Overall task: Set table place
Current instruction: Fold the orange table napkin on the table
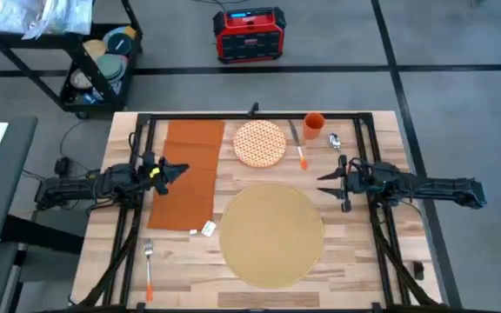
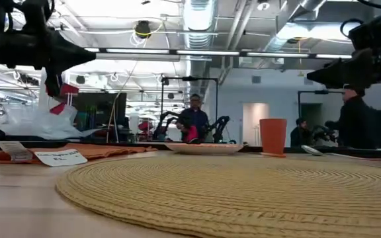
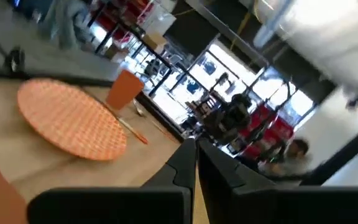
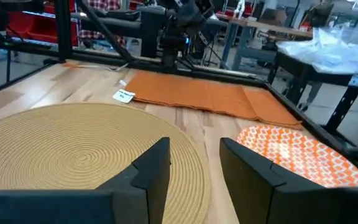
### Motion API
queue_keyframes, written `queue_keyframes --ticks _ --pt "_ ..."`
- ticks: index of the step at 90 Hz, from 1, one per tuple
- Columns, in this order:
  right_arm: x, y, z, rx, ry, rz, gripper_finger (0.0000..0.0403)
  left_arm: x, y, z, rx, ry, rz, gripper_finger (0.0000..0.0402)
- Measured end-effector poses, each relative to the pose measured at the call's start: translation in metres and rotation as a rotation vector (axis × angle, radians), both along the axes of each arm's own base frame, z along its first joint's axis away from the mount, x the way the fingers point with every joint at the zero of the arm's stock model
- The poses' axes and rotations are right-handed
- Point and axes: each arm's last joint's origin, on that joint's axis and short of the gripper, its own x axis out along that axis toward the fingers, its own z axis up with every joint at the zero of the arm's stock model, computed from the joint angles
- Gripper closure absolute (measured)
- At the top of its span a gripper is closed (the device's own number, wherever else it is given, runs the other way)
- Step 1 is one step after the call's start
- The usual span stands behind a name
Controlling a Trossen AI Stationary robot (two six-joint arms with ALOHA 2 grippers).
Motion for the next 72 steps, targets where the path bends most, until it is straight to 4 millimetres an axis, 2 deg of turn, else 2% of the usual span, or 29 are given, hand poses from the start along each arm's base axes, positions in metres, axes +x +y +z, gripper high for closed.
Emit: queue_keyframes --ticks 11,28,43,56,72 --pt "0.000 0.000 0.009 0.141 -0.097 0.004 0.0275 -0.004 0.000 0.027 0.005 -0.069 0.006 0.0402" --pt "-0.002 0.000 0.025 0.338 -0.270 0.031 0.0275 0.000 0.002 0.052 0.028 -0.042 0.059 0.0402" --pt "-0.006 0.000 0.039 0.566 -0.417 0.088 0.0275 0.012 0.003 0.063 -0.019 -0.042 0.101 0.0402" --pt "-0.008 0.001 0.045 0.656 -0.481 0.127 0.0275 0.029 0.004 0.082 -0.003 0.019 0.104 0.0402" --pt "-0.012 0.001 0.053 0.799 -0.557 0.191 0.0275 0.054 0.005 0.142 0.162 0.093 0.104 0.0402"
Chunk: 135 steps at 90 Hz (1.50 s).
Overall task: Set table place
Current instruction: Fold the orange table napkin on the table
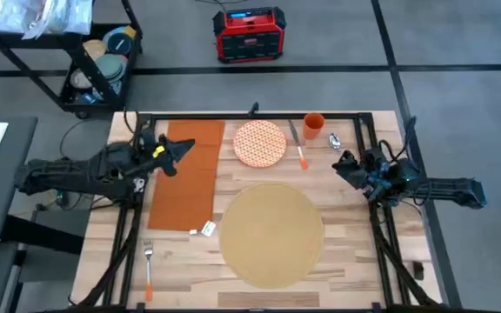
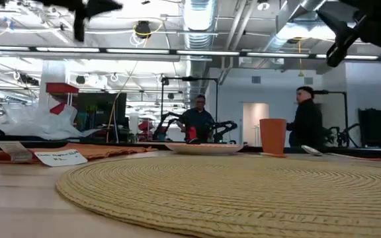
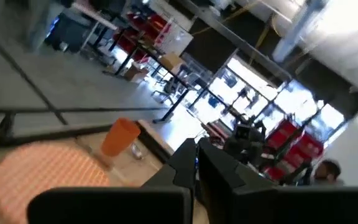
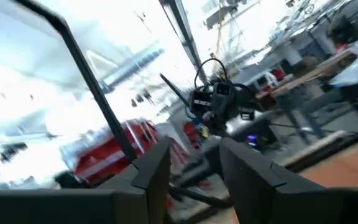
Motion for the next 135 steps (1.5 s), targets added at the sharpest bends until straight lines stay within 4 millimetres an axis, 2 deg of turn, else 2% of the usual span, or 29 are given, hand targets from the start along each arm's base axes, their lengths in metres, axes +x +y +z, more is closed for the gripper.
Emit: queue_keyframes --ticks 12,19,25,30,36,40,46,54,62,76,95,113,124,135 --pt "-0.001 0.000 0.002 -0.047 -0.015 -0.026 0.0275 0.010 0.008 0.041 0.224 0.280 0.076 0.0402" --pt "-0.001 -0.002 0.007 -0.073 -0.007 -0.126 0.0275 0.014 0.014 0.064 0.389 0.430 0.163 0.0402" --pt "-0.001 -0.005 0.016 -0.046 -0.006 -0.221 0.0279 0.016 0.019 0.087 0.519 0.478 0.222 0.0402" --pt "-0.002 -0.006 0.028 -0.064 0.001 -0.286 0.0286 0.016 0.025 0.101 0.534 0.496 0.293 0.0402" --pt "0.000 -0.008 0.042 -0.089 0.098 -0.344 0.0296 0.012 0.036 0.105 0.425 0.558 0.466 0.0402" --pt "0.003 -0.009 0.048 -0.124 0.241 -0.368 0.0303 0.006 0.043 0.099 0.352 0.667 0.554 0.0402" --pt "0.007 -0.010 0.056 -0.182 0.475 -0.382 0.0309 -0.007 0.051 0.080 0.255 0.863 0.563 0.0402" --pt "0.014 -0.013 0.072 -0.227 0.681 -0.418 0.0309 -0.018 0.057 0.053 0.083 1.067 0.397 0.0402" --pt "0.020 -0.016 0.090 -0.319 0.766 -0.440 0.0295 -0.021 0.062 0.029 -0.052 1.227 0.215 0.0402" --pt "0.033 -0.025 0.107 -0.352 0.871 -0.462 0.0241 -0.001 0.074 0.003 -0.024 1.346 0.021 0.0402" --pt "0.037 -0.035 0.093 -0.239 1.103 -0.462 0.0171 0.034 0.081 -0.035 -0.038 1.456 -0.311 0.0378" --pt "0.033 -0.039 0.088 -0.254 1.180 -0.473 0.0165 0.058 0.090 -0.076 0.058 1.591 -0.498 0.0328" --pt "0.031 -0.043 0.088 -0.235 1.183 -0.498 0.0167 0.063 0.108 -0.106 -0.009 1.660 -0.511 0.0312" --pt "0.031 -0.045 0.088 -0.225 1.182 -0.508 0.0168 0.063 0.126 -0.125 -0.051 1.677 -0.497 0.0309"
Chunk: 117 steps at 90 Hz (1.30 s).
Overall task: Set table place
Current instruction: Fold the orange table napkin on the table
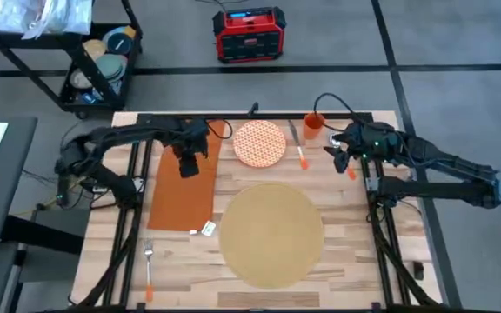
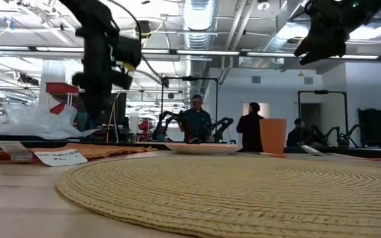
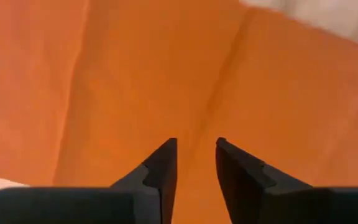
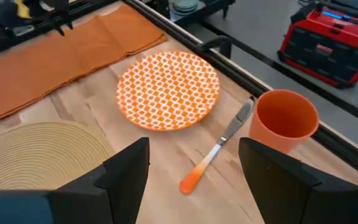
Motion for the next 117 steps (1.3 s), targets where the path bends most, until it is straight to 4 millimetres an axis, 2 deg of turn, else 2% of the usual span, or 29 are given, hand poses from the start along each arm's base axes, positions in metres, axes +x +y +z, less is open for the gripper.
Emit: queue_keyframes --ticks 11,29,40,56,74,99,117 --pt "-0.001 -0.001 0.000 0.005 -0.001 -0.004 0.0168 -0.006 0.014 0.000 0.023 -0.019 -0.004 0.0308" --pt "0.000 -0.001 0.000 0.007 -0.001 -0.002 0.0168 -0.022 0.033 0.019 0.139 -0.124 -0.013 0.0308" --pt "0.000 -0.001 0.000 0.007 -0.002 -0.002 0.0168 -0.026 0.046 0.022 0.190 -0.173 -0.045 0.0308" --pt "0.000 -0.001 0.000 0.013 -0.006 -0.007 0.0168 -0.030 0.060 0.007 0.131 -0.164 -0.034 0.0308" --pt "0.000 -0.001 0.000 0.028 -0.017 -0.019 0.0168 -0.027 0.065 -0.002 0.072 -0.208 -0.093 0.0308" --pt "0.000 -0.001 0.000 0.048 -0.031 -0.034 0.0168 -0.020 0.072 -0.030 -0.024 -0.167 -0.130 0.0308" --pt "0.000 -0.001 0.000 0.061 -0.040 -0.043 0.0168 -0.018 0.076 -0.028 0.042 -0.168 -0.120 0.0308"
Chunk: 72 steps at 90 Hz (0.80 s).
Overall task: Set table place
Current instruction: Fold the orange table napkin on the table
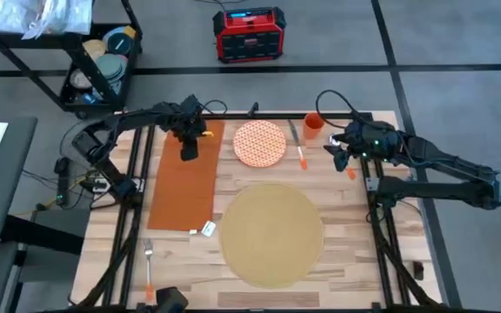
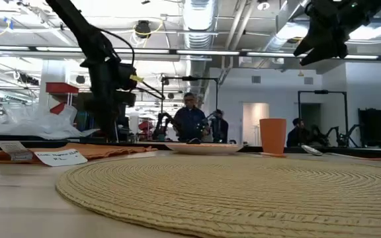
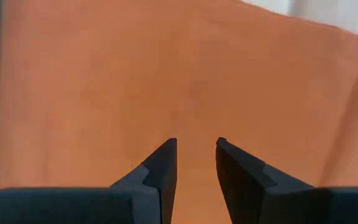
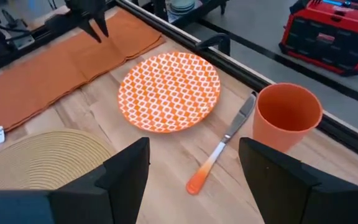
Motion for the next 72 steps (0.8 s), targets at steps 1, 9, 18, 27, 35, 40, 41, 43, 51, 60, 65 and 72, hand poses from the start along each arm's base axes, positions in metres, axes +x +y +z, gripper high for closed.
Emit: queue_keyframes --ticks 1,9,18,27,35,40,41,43,51,60,65,72 --pt "0.000 0.000 0.000 0.002 -0.001 -0.001 0.0168 0.000 0.000 0.000 0.003 -0.002 0.000 0.0308" --pt "0.000 0.000 0.000 0.006 -0.005 -0.005 0.0168 0.001 0.001 0.002 0.021 -0.008 -0.012 0.0308" --pt "0.000 0.000 0.000 0.006 -0.004 -0.005 0.0168 0.001 0.002 -0.001 0.020 0.009 -0.055 0.0308" --pt "0.000 0.000 0.000 0.006 -0.004 -0.005 0.0168 0.001 0.002 -0.001 0.025 0.013 -0.076 0.0308" --pt "0.000 0.000 0.000 0.006 -0.004 -0.005 0.0168 0.002 0.003 -0.001 0.039 0.005 -0.084 0.0308" --pt "0.000 0.000 0.000 0.006 -0.004 -0.005 0.0168 0.002 0.005 0.000 0.052 -0.003 -0.084 0.0308" --pt "0.000 0.000 0.000 0.006 -0.004 -0.005 0.0168 0.002 0.005 0.000 0.054 -0.005 -0.084 0.0308" --pt "0.000 0.000 0.000 0.006 -0.005 -0.005 0.0168 0.002 0.005 0.000 0.057 -0.007 -0.083 0.0308" --pt "0.000 0.000 0.000 0.006 -0.004 -0.005 0.0168 0.002 0.005 0.000 0.048 -0.012 -0.045 0.0308" --pt "0.000 0.000 0.000 0.006 -0.004 -0.005 0.0168 0.001 -0.004 0.003 -0.084 -0.061 0.034 0.0309" --pt "0.000 0.000 0.000 0.005 -0.001 -0.004 0.0168 0.004 -0.016 0.006 -0.188 -0.104 0.024 0.0311" --pt "0.000 0.000 -0.001 0.006 0.003 -0.004 0.0168 0.012 -0.041 0.013 -0.257 -0.070 -0.030 0.0325"
